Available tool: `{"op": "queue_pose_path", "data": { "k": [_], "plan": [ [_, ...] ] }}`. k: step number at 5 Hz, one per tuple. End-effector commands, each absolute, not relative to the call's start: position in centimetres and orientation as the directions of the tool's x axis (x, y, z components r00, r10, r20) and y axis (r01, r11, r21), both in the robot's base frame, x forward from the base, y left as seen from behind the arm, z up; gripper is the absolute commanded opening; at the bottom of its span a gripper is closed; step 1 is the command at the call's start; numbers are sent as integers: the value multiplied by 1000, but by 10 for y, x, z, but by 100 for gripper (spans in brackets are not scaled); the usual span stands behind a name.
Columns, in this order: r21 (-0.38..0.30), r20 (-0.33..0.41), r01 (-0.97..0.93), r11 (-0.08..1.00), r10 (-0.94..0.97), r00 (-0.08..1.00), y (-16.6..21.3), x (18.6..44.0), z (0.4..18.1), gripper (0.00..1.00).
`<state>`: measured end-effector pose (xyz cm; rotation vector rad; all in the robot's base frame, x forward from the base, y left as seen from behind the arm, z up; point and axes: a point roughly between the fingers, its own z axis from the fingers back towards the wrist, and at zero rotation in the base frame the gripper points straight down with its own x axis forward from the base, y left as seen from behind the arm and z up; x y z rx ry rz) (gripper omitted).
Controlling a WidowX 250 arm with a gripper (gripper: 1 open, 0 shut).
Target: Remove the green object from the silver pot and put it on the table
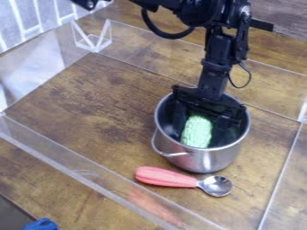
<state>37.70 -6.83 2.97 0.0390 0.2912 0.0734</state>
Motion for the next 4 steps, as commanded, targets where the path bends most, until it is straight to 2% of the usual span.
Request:
{"op": "queue_pose_path", "data": {
  "k": [1, 3, 4],
  "plan": [
    [35, -231, 0, 999, 8, 973, -47, 394, 46, 0],
    [28, -230, -35, 999, 40, 972, -67, 388, 44, 0],
    [23, -225, -11, 1000, 16, 974, -63, 389, 53, 0]
  ]
}}
